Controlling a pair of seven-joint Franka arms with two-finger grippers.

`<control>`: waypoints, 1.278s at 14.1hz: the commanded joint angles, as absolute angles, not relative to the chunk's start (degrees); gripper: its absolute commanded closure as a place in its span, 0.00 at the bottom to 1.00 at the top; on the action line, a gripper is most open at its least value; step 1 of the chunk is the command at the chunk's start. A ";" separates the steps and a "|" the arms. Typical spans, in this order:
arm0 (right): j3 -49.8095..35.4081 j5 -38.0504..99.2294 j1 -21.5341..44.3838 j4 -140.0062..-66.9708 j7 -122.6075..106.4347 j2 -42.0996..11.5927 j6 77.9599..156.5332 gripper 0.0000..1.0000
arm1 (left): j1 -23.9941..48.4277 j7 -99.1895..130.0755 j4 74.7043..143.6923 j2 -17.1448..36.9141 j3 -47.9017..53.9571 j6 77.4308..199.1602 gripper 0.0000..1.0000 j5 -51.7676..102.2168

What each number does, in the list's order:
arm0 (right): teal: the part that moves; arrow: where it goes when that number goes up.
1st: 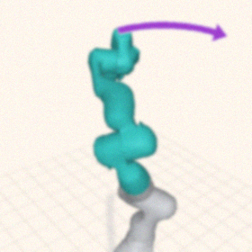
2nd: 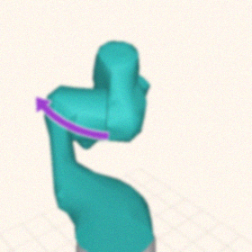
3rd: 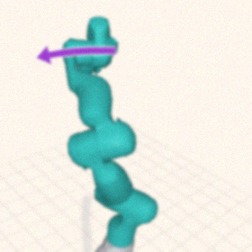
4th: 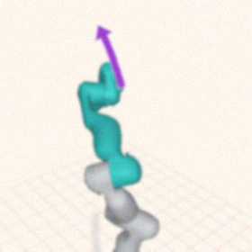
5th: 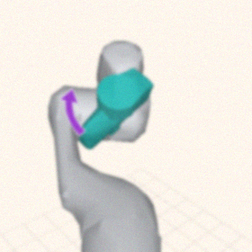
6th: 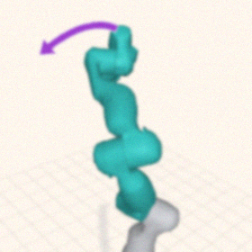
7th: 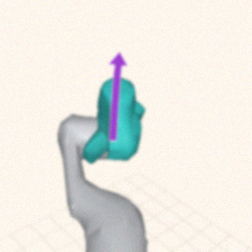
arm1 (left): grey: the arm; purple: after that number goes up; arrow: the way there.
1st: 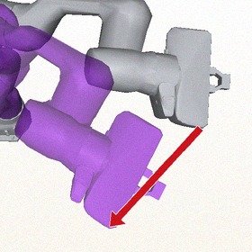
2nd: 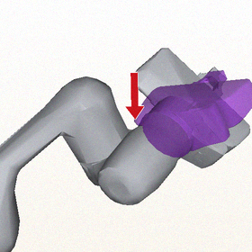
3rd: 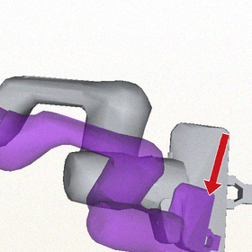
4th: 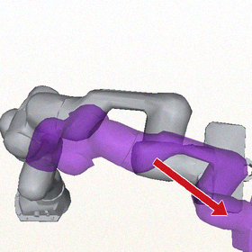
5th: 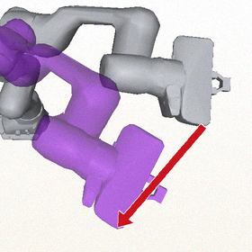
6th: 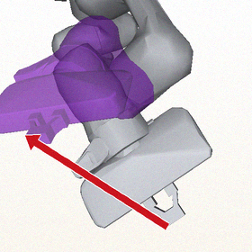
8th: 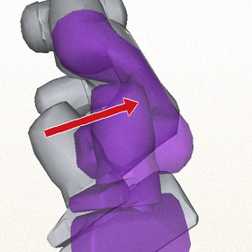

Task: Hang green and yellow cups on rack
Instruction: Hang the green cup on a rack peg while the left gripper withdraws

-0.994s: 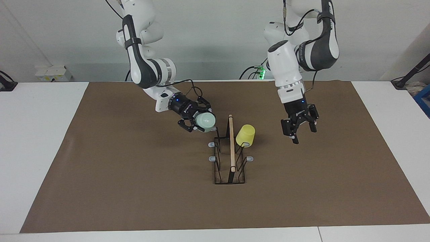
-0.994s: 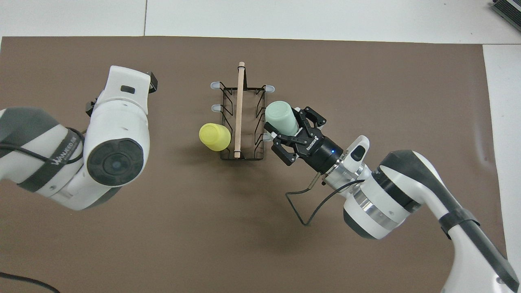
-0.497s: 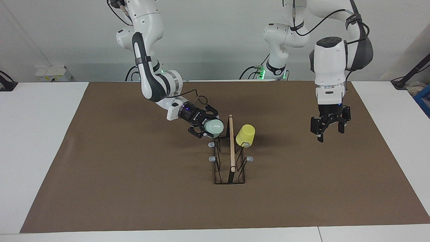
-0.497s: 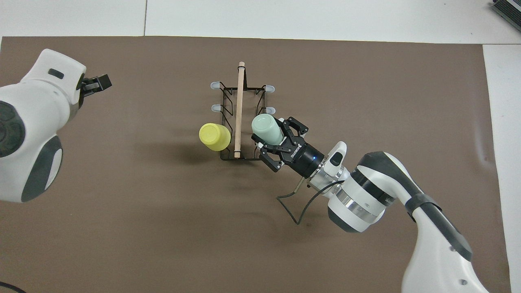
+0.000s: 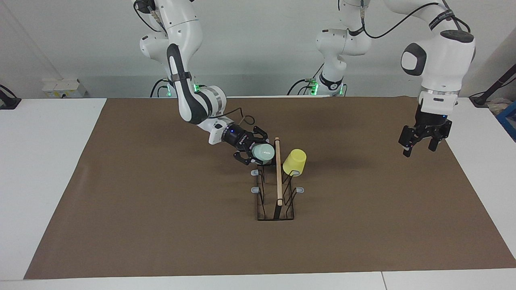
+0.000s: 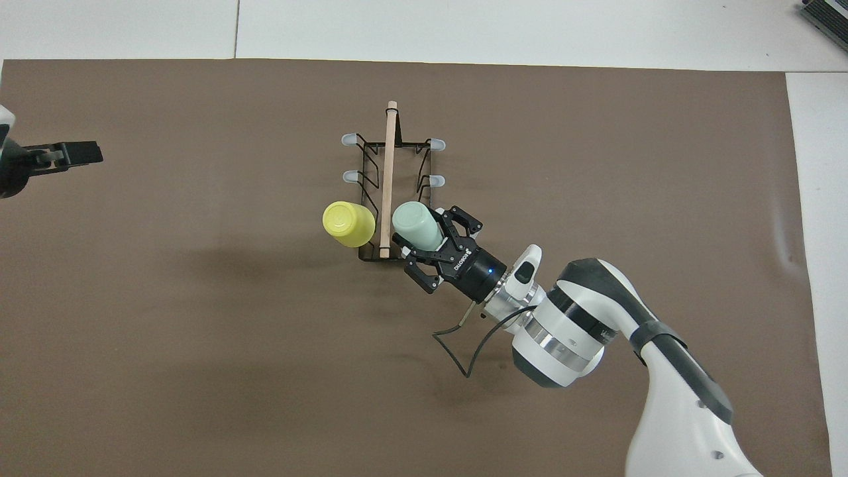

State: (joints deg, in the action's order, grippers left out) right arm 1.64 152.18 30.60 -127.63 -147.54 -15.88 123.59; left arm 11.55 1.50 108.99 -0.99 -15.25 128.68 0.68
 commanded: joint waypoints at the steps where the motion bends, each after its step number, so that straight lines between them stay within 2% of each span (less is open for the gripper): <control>1: 1.23 162.69 32.17 -129.02 -151.79 -16.08 123.31 1.00 | 8.80 -5.88 102.16 -0.79 -14.85 117.11 0.00 4.48; 3: 1.23 162.69 32.17 -128.94 -151.79 -16.17 123.92 0.92 | 8.53 -7.29 96.62 0.00 -14.94 109.20 0.00 4.57; 5: 1.32 162.69 32.17 -129.02 -151.79 -16.17 124.01 0.93 | 8.61 -8.35 92.39 0.61 -15.03 102.08 0.00 4.40; 7: 1.32 162.69 32.08 -129.02 -151.79 -16.35 124.45 0.92 | 8.70 -9.31 91.84 -0.08 -15.12 98.01 0.00 4.04; 8: 1.32 162.69 32.08 -129.02 -151.79 -16.35 124.71 0.79 | 8.88 -10.80 92.45 -0.87 -15.12 96.52 0.00 4.04; 10: 1.23 162.69 31.99 -128.59 -151.09 -16.35 125.07 0.08 | 8.97 -12.04 93.69 -2.11 -15.12 94.92 0.00 4.04; 11: 1.23 162.60 32.08 -128.15 -150.04 -16.35 125.68 0.00 | 8.96 -11.78 93.69 -2.11 -15.20 95.01 0.00 3.87; 14: 1.14 162.25 32.52 -126.57 -148.54 -15.03 131.73 0.00 | 9.32 -11.60 94.13 -2.11 -15.12 94.84 0.00 3.87; 18: 0.79 160.23 32.78 -123.84 -147.48 -10.74 146.73 0.00 | 9.49 -11.43 93.43 -1.76 -14.85 95.54 0.00 3.78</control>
